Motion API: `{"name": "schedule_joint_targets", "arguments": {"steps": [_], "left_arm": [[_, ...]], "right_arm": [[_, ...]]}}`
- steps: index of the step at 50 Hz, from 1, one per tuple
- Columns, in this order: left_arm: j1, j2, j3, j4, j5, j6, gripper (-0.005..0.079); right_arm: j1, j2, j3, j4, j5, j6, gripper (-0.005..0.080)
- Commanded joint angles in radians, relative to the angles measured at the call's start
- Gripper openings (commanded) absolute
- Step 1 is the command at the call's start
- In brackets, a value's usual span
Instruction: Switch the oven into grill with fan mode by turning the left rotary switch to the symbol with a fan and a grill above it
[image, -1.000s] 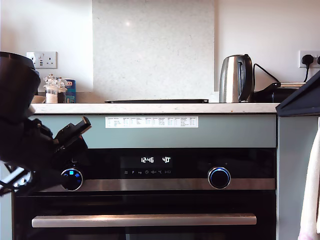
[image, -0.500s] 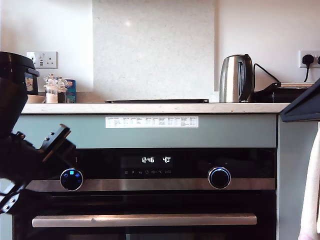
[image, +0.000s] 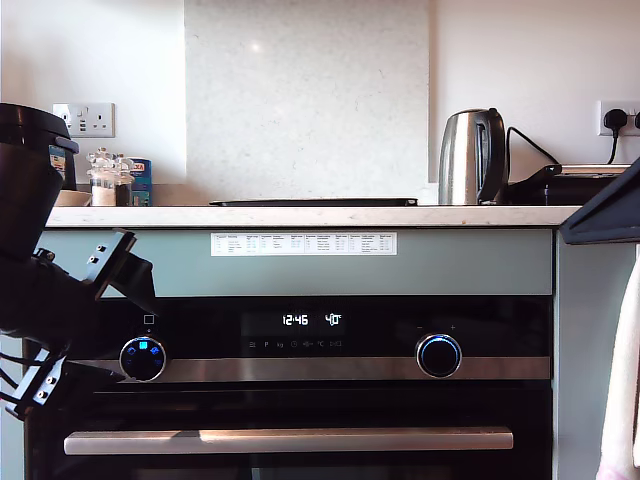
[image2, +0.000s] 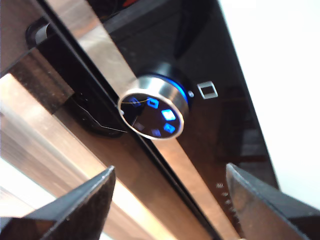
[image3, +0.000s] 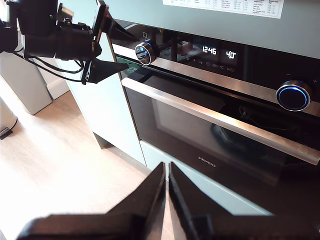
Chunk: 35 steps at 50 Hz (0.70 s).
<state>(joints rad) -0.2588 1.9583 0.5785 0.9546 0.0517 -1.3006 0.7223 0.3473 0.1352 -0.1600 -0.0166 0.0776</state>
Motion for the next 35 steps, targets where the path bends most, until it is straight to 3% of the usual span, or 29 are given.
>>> {"name": "schedule_joint_targets", "arguments": {"steps": [1,15,26,35], "left_arm": [[0.004,0.056,0.002,0.016,0.006,-0.006,0.0644],[0.003,0.152,0.066,0.081,0.015,0.057,0.0644],[0.003,0.163,0.116,0.159,0.015,0.339,0.0643],[0.013,0.163,0.142,0.115,0.017,0.344,0.0643]], "right_arm": [[0.004,0.008,-0.004,0.004,0.002,-0.001,-0.0012],[0.004,0.008,-0.004,-0.003,0.002,-0.001,-0.0012],[0.004,0.008,-0.004,-0.018,0.002,-0.001,-0.0012],[0.004,0.008,-0.004,-0.017,0.002,-0.001,-0.0012]]}}
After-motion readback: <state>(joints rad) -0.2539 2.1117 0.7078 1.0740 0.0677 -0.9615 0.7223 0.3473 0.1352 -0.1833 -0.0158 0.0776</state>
